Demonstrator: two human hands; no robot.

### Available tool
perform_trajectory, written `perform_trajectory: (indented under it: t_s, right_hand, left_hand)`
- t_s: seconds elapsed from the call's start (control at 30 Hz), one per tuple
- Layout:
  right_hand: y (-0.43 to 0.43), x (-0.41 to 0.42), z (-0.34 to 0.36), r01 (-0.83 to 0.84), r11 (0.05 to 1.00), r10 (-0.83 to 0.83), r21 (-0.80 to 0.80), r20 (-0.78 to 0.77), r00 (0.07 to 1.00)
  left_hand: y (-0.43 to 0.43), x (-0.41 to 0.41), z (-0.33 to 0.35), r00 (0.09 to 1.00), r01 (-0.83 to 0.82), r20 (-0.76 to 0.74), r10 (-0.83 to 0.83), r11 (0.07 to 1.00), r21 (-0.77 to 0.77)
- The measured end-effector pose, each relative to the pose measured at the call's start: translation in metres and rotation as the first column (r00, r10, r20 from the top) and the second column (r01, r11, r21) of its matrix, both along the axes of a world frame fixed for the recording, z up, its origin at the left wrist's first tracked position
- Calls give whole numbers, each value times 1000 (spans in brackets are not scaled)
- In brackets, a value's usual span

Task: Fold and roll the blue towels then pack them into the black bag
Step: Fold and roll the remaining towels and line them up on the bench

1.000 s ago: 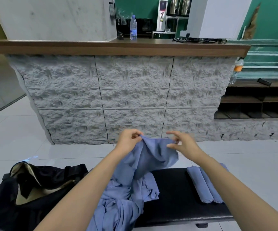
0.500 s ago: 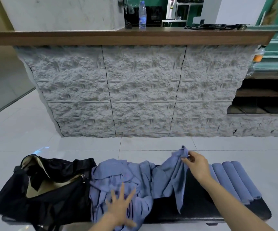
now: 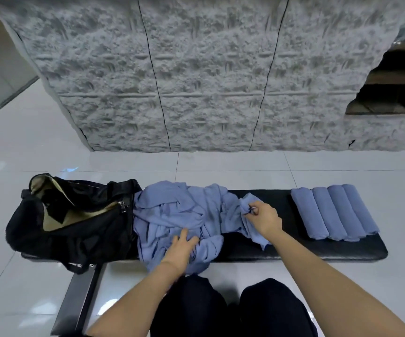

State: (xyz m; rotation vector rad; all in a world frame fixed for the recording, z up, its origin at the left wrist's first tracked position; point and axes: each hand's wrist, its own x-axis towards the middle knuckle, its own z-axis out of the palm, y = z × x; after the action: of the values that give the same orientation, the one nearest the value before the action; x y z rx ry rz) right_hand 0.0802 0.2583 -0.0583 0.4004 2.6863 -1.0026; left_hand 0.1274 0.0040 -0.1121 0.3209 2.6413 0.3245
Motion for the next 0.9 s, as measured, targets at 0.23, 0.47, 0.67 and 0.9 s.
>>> perform_trajectory:
  t_s: [0.23,0.47,0.67,0.9]
  right_hand:
    - [0,-7,0,29,1000,-29,-9,-27,999]
    - [4,-3,-9,15,1000,-14,8,-68,998]
    - [11,-9,-2,12,1000,-13,-19,-75,997]
    - [12,-24,50,-121,992,115,-44,-129,985]
  left_hand:
    - [-5,-60,105,908,37,-418,-14,998,49]
    - [-23,-82,54,990,31,142,23,930,-366]
    - [-29,-84,32,955,49,293,51,945,-324]
    - [0,-92,84,997,-73,9,73,995,-63]
